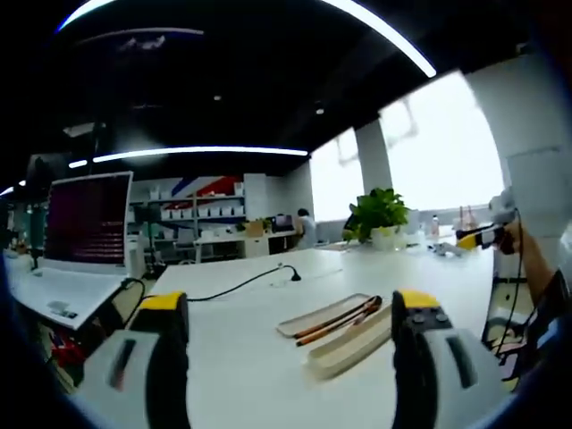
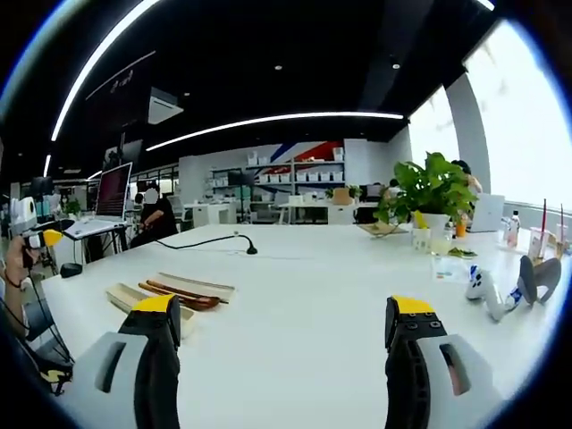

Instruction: Arrange the utensils inside the cutlery case until each visible utensil rests in its matching compartment.

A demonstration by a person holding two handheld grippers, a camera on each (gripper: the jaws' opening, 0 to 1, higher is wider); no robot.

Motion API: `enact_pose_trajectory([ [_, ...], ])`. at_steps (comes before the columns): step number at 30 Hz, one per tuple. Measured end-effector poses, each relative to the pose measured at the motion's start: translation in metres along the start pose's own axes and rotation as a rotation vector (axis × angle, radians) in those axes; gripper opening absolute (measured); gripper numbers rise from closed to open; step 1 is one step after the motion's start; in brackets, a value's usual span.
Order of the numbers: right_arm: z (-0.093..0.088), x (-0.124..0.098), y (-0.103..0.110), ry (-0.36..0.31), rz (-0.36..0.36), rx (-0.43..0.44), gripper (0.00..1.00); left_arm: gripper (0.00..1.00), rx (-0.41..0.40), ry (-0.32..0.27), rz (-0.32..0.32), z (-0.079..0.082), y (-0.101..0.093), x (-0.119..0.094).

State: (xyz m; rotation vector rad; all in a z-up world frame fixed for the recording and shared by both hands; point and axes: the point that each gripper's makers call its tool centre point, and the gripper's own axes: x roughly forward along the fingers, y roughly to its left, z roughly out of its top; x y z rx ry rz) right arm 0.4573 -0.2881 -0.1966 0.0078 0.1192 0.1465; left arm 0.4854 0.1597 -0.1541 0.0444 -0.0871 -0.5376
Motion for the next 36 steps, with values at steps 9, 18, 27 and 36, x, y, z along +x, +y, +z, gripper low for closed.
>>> enact_pose_trajectory([
  [9,0.006,-0.006,-0.006,-0.013,-0.032,-0.03,0.99,1.0,0.008,0.004,-0.006,0.0,-0.005,0.001],
  [18,0.004,-0.006,-0.021,0.009,-0.093,-0.071,0.99,1.0,0.002,-0.008,-0.048,0.005,-0.02,-0.003],
  [27,0.004,-0.008,-0.018,0.002,-0.08,-0.053,0.99,1.0,-0.004,-0.014,-0.059,0.008,-0.022,-0.006],
  [36,0.002,-0.007,-0.018,0.017,-0.076,-0.091,0.99,1.0,0.016,-0.01,-0.043,0.008,-0.016,-0.007],
])
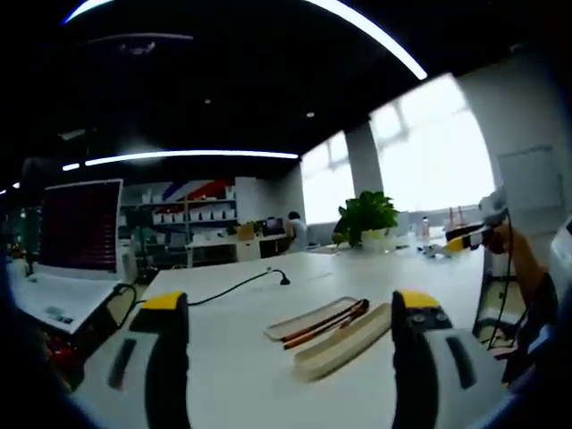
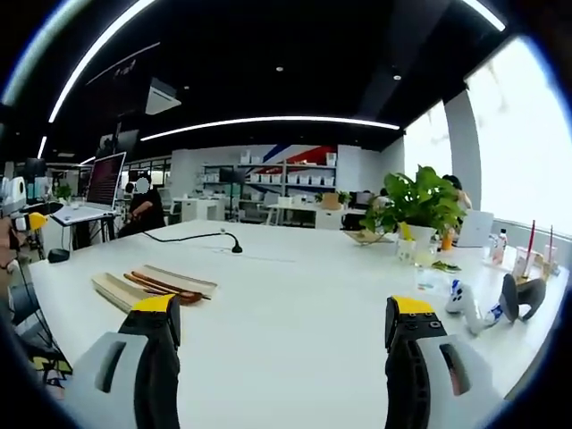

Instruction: Arrange the utensils inside the cutlery case until each visible utensil rests in its matching compartment.

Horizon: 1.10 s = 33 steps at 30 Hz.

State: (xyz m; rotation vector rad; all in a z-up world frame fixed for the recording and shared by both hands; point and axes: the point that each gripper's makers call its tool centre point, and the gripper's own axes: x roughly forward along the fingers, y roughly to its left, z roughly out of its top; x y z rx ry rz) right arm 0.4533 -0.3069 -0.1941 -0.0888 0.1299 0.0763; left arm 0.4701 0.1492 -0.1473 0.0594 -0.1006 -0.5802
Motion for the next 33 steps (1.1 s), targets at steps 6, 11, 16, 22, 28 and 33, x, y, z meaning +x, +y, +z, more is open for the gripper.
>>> enact_pose_trajectory([
  [6,0.003,-0.001,-0.004,-0.014,-0.015,-0.01,0.99,1.0,0.007,0.001,0.005,0.0,0.001,0.0],
  [11,0.005,-0.002,-0.002,-0.025,-0.006,0.016,0.98,1.0,0.008,0.004,0.017,-0.001,0.004,0.0],
  [16,0.006,-0.003,0.004,-0.025,0.01,0.022,0.98,1.0,0.018,0.014,0.029,-0.004,0.006,0.001],
  [22,0.015,-0.004,0.009,-0.044,0.018,0.046,0.96,1.0,0.006,0.025,0.033,-0.009,0.008,0.005],
  [28,0.026,-0.002,0.022,-0.071,0.059,0.032,0.96,1.0,-0.008,0.043,0.028,-0.016,0.006,0.009],
  [33,0.05,0.0,0.038,-0.114,0.118,-0.003,0.93,1.0,0.001,0.049,0.029,-0.018,0.006,0.011],
])
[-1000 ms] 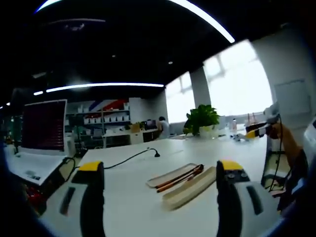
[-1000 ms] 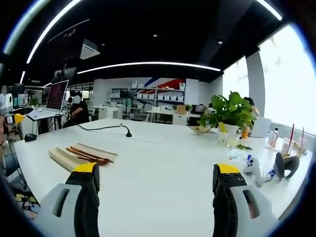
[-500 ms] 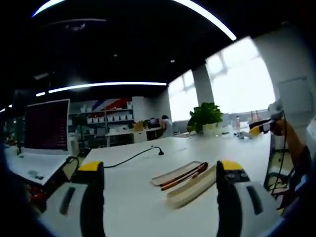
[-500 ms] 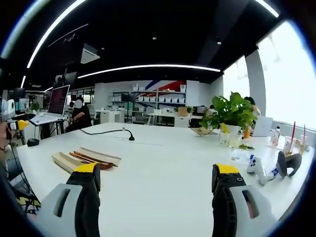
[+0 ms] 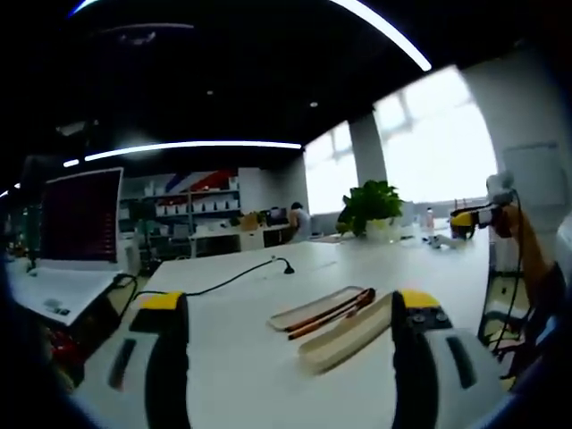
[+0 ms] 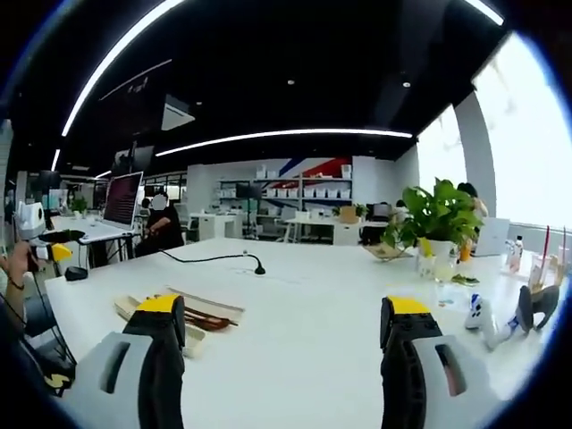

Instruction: Arrange the utensils inside the cutlery case until each visible utensil rests in its matching compartment.

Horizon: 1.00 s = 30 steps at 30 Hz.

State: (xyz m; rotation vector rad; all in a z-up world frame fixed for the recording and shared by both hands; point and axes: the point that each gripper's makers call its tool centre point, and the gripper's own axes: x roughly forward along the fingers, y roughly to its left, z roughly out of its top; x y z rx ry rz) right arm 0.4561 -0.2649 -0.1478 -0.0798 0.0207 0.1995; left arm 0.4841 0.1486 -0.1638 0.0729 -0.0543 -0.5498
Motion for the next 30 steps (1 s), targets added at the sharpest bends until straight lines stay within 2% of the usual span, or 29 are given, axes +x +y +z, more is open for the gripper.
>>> enact_pose_trajectory([
  [4,0.016,0.014,0.019,-0.006,0.06,-0.042,0.92,1.0,-0.007,-0.002,-0.007,0.0,-0.002,0.001],
  [6,0.02,0.018,0.023,-0.001,0.065,-0.057,0.94,1.0,-0.004,0.002,-0.012,-0.001,-0.003,0.002],
  [9,0.022,0.021,0.031,0.013,0.084,-0.106,0.95,1.0,0.03,0.01,-0.006,-0.002,-0.004,0.003],
  [16,0.033,0.035,0.049,0.033,0.135,-0.188,0.92,1.0,0.025,0.016,-0.021,-0.004,-0.007,0.002],
  [20,0.037,0.046,0.06,0.044,0.164,-0.235,0.92,1.0,-0.007,-0.012,-0.019,0.0,-0.004,0.002],
  [30,0.043,0.069,0.09,0.086,0.253,-0.329,0.9,1.0,-0.032,-0.01,-0.016,-0.001,-0.001,0.001],
])
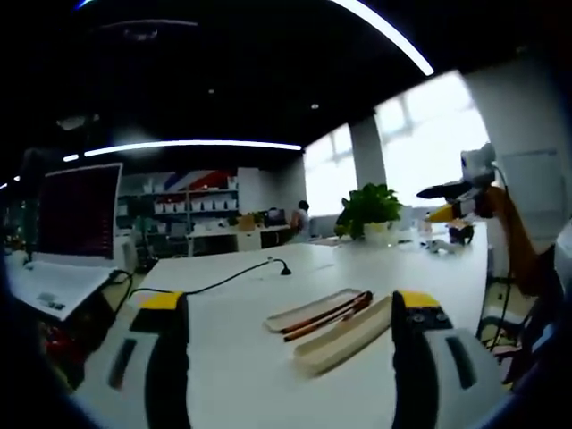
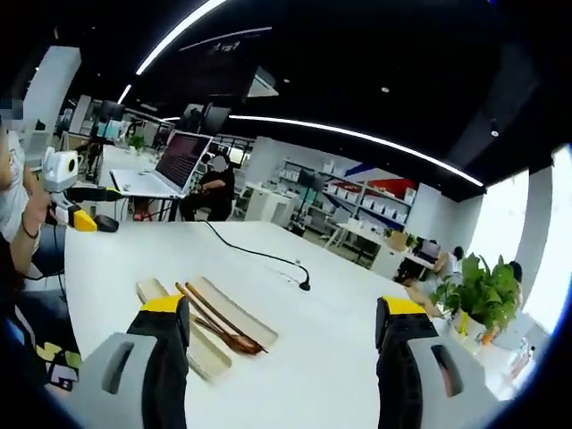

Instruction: Arrange the utensils inside the cutlery case until each visible utensil rests in its matching compartment.

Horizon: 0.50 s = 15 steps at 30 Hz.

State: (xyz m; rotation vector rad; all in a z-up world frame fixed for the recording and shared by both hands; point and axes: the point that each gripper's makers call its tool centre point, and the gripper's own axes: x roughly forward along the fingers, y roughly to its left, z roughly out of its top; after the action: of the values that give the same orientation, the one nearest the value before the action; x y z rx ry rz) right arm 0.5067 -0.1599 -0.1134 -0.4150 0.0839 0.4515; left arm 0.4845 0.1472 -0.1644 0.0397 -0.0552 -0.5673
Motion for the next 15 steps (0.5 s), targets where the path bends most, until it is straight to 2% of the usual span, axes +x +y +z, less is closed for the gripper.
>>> enact_pose_trajectory([
  [1,0.002,0.006,0.003,0.009,0.028,-0.04,0.91,1.0,-0.005,-0.002,-0.003,0.0,0.0,0.0],
  [7,0.006,0.031,0.016,0.055,0.12,-0.07,0.88,0.98,-0.018,-0.017,-0.024,0.003,-0.003,0.0],
  [9,0.006,0.037,0.021,0.064,0.147,-0.085,0.85,0.94,-0.024,-0.038,-0.061,0.007,-0.01,0.001],
  [12,0.003,0.05,0.032,0.099,0.205,-0.104,0.84,0.94,-0.043,-0.041,-0.102,0.008,-0.019,0.001],
  [15,0.001,0.061,0.038,0.117,0.238,-0.126,0.82,0.94,-0.028,-0.036,-0.109,0.007,-0.024,0.002],
])
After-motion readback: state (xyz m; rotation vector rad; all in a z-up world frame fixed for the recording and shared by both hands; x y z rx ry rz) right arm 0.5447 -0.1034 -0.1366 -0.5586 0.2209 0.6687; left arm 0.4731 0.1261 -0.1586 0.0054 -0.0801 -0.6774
